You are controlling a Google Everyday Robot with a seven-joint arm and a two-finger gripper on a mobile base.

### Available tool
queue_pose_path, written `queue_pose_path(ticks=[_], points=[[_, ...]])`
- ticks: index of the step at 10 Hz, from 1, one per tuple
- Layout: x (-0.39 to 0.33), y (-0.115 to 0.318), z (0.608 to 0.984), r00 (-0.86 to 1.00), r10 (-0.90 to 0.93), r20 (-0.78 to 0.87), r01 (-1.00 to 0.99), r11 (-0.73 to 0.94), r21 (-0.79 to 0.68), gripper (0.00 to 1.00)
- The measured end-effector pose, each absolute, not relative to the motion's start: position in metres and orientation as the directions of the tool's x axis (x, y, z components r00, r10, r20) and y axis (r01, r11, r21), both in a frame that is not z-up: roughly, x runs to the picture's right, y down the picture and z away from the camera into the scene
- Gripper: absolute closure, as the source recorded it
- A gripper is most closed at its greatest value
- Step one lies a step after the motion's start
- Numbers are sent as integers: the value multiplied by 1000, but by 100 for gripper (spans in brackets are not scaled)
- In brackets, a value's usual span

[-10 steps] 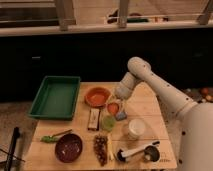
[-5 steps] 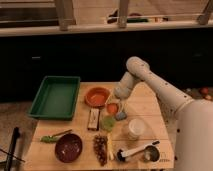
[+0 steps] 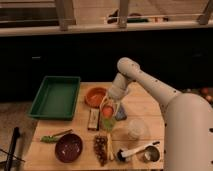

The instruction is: Place apple in plastic cup

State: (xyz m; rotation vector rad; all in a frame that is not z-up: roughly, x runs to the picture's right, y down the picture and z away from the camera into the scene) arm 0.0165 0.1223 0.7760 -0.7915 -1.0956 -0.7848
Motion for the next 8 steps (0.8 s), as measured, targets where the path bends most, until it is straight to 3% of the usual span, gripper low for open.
queue_pose_path(ticks=[6, 8], points=[[15, 141, 762, 216, -142, 966, 886, 444, -133, 99], [20, 143, 760, 220, -134, 966, 885, 443, -140, 82]])
